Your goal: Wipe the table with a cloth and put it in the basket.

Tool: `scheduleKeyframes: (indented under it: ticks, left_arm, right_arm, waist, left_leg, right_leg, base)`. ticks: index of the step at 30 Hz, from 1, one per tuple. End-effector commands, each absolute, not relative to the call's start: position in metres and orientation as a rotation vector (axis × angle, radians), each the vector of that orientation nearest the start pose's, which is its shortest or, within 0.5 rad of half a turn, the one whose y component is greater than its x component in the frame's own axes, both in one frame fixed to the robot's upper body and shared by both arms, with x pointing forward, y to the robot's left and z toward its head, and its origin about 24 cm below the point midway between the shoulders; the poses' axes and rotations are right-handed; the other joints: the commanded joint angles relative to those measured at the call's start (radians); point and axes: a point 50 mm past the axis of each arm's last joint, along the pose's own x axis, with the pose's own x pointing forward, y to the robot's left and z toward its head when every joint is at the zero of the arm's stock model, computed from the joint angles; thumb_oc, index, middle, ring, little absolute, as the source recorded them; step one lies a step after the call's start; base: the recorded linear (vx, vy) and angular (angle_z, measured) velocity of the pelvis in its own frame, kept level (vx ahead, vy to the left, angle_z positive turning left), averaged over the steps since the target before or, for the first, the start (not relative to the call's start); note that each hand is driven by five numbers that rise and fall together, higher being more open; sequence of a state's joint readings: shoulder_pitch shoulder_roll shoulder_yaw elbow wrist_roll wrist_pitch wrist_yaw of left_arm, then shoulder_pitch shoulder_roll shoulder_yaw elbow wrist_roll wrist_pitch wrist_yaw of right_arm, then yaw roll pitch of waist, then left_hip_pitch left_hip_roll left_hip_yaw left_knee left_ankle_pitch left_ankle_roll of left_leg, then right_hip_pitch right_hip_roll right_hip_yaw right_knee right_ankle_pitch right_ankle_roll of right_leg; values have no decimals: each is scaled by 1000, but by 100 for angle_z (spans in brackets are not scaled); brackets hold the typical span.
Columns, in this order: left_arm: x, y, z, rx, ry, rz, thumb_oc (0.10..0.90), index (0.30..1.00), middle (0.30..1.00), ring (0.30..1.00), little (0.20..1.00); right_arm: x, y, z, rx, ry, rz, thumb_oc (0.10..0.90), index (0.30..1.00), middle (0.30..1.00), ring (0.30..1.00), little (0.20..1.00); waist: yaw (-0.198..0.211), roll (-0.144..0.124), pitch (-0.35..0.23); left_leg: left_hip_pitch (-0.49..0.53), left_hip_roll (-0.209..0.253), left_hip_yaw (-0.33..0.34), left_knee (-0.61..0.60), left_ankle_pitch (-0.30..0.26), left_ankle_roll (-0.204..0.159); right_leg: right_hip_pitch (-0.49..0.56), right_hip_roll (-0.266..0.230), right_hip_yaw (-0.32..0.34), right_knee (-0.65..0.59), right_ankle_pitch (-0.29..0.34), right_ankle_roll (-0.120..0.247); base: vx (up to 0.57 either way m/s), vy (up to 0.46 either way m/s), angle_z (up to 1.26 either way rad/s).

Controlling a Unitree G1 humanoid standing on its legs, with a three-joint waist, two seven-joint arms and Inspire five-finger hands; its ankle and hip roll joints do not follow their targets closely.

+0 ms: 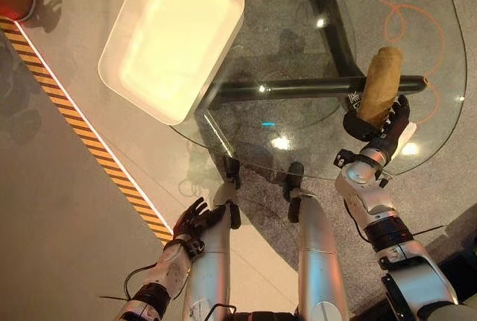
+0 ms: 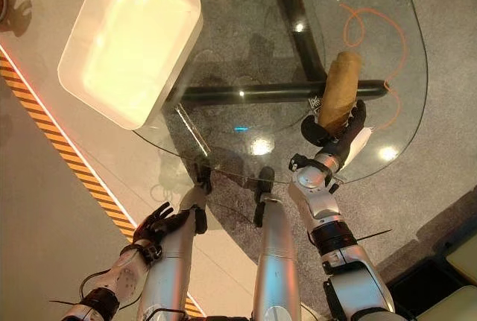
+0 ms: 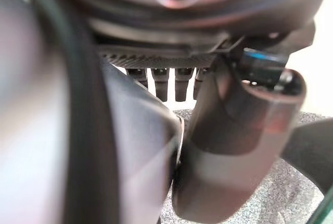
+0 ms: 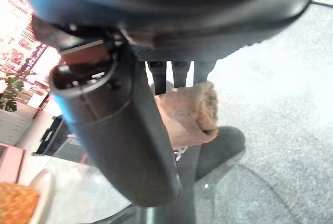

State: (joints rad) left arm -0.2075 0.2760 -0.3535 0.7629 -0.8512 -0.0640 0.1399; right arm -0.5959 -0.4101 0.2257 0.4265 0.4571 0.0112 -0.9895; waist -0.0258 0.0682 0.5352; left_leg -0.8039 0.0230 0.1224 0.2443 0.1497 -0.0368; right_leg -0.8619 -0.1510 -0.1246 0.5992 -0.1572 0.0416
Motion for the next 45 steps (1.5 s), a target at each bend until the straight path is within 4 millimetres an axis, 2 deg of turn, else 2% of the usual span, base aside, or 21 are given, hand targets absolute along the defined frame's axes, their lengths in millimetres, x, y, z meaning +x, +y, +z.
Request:
scheduleKeyframes:
  ticks: [1, 12, 19, 20, 21, 22, 23, 24, 29, 37, 45]
  left_arm:
    - [223, 173, -93, -346, 693, 185, 800, 900, 900, 900, 900]
    - [229, 173, -88, -343, 680, 176, 800, 900, 900, 900, 900]
    - [228, 175, -91, -340, 692, 178, 800, 900, 900, 900, 900]
    - [227, 176, -91, -340, 691, 179, 800, 900, 900, 900, 900]
    - [228, 176, -91, -340, 687, 178, 800, 900, 900, 900, 900]
    - [228, 176, -91, -341, 685, 178, 800, 900, 900, 900, 900]
    - [229, 176, -90, -342, 680, 180, 800, 900, 900, 900, 900]
    - [230, 176, -89, -343, 678, 179, 800, 900, 900, 900, 900]
    - [231, 177, -89, -338, 693, 191, 800, 900, 900, 900, 900]
    - [221, 181, -99, -340, 728, 205, 800, 900, 900, 900, 900]
    - [221, 178, -99, -358, 719, 208, 800, 900, 900, 900, 900]
  right_arm:
    - [336, -241, 145, -32, -202, -908, 800, 900, 900, 900, 900]
    - [341, -257, 143, -87, -132, -990, 800, 900, 900, 900, 900]
    - [347, -264, 154, -104, -155, -1001, 800, 900, 900, 900, 900]
    - [347, -264, 154, -109, -146, -1001, 753, 860, 860, 860, 853]
    - [347, -264, 153, -112, -135, -996, 671, 789, 789, 789, 771]
    - [348, -264, 152, -113, -128, -992, 649, 771, 771, 771, 749]
    - [349, -265, 149, -118, -102, -968, 446, 596, 596, 596, 546]
    - [350, -265, 148, -123, -87, -949, 100, 300, 300, 300, 200]
    - [354, -260, 145, -121, -53, -895, 100, 300, 300, 300, 200]
    - [354, -252, 145, -126, -88, -869, 100, 300, 300, 300, 200]
    - [348, -247, 165, -165, -220, -920, 100, 300, 300, 300, 200]
  waist:
    - [1, 13, -15]
    - [11, 28, -15]
    - [19, 32, -15]
    - [20, 32, -15]
    - [20, 32, -15]
    - [20, 31, -15]
    - [21, 31, -15]
    - [22, 31, -15]
    - [24, 31, -15]
    - [24, 28, -15]
    - [20, 20, -15]
  left_leg:
    - [-48, -70, 25, 224, -223, 16]
    - [-95, -69, 12, 236, -217, 12]
    - [-111, -69, 3, 234, -212, 7]
    - [-112, -69, 2, 232, -211, 7]
    - [-114, -68, 1, 232, -210, 6]
    - [-116, -68, 1, 232, -210, 6]
    - [-120, -68, 0, 231, -208, 5]
    - [-122, -68, -1, 231, -208, 5]
    - [-127, -69, -5, 230, -207, 5]
    - [-117, -69, -2, 224, -205, 1]
    - [-110, -70, 2, 227, -212, 5]
  right_leg:
    - [-10, 54, -21, -214, 182, 17]
    - [-61, 51, -16, -196, 186, 19]
    - [-76, 54, -18, -192, 186, 21]
    - [-79, 54, -18, -191, 187, 21]
    - [-81, 53, -19, -192, 187, 21]
    - [-82, 53, -19, -192, 187, 21]
    - [-86, 53, -20, -192, 187, 20]
    - [-88, 53, -20, -191, 187, 20]
    - [-93, 53, -20, -194, 190, 21]
    - [-82, 54, -22, -203, 188, 21]
    - [-72, 54, -18, -203, 185, 28]
  base:
    - [31, -11, 2]
    - [4, -4, 1]
    - [0, -3, 1]
    - [0, 0, 0]
    - [0, 0, 0]
    - [0, 0, 0]
    - [0, 0, 0]
    - [0, 0, 0]
    - [0, 0, 0]
    - [2, 10, 0]
    - [6, 22, 0]
